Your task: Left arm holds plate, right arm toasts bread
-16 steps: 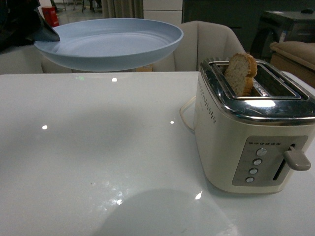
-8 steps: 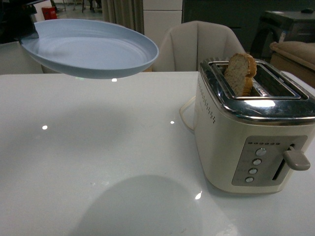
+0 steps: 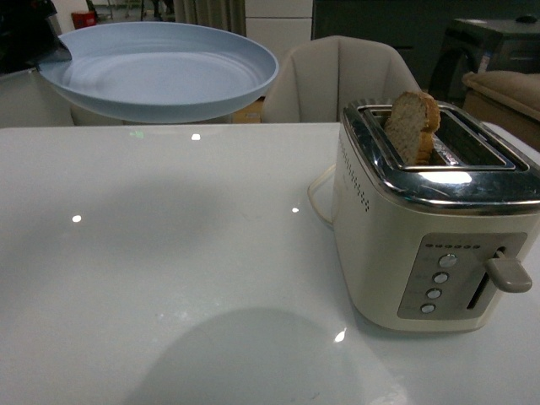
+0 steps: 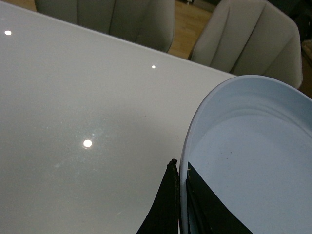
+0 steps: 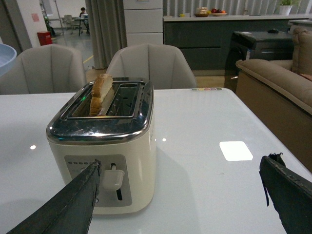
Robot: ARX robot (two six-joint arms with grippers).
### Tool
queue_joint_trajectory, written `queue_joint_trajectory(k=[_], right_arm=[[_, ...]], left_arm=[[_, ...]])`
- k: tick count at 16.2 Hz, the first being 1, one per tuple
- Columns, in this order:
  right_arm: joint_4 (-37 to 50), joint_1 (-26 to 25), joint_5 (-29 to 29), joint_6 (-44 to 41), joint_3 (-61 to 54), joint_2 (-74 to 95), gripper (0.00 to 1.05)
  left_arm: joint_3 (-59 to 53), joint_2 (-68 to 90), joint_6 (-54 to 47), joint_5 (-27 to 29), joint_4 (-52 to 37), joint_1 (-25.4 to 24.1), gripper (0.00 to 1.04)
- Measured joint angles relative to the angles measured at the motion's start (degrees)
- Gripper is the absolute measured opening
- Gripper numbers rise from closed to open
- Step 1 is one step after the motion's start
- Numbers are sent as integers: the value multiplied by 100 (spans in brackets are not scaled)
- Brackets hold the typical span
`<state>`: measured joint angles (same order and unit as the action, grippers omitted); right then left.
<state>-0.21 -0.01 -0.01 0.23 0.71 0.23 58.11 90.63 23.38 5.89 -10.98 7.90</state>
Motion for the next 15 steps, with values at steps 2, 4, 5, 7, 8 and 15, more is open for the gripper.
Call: queue_joint_trajectory(k=[2, 4, 5, 7, 8, 15], right_arm=[[0, 0, 0, 0, 0, 0, 98], [0, 0, 0, 0, 0, 0, 98], [0, 0, 0, 0, 0, 0, 98], [0, 0, 0, 0, 0, 0, 98], [-2, 0, -2, 0, 0, 0, 98], [0, 0, 0, 0, -2, 0, 98]], left_arm=[[-232, 481, 291, -35, -575, -396, 3], [-238, 1012, 339, 7, -791, -691, 3], [-238, 1360, 332, 20, -890, -861, 3], [-227, 1823, 177, 105, -966, -1049, 3], [-227, 2035, 48, 170, -986, -1088, 3], [-234, 2500, -129, 551, -968, -1281, 3]])
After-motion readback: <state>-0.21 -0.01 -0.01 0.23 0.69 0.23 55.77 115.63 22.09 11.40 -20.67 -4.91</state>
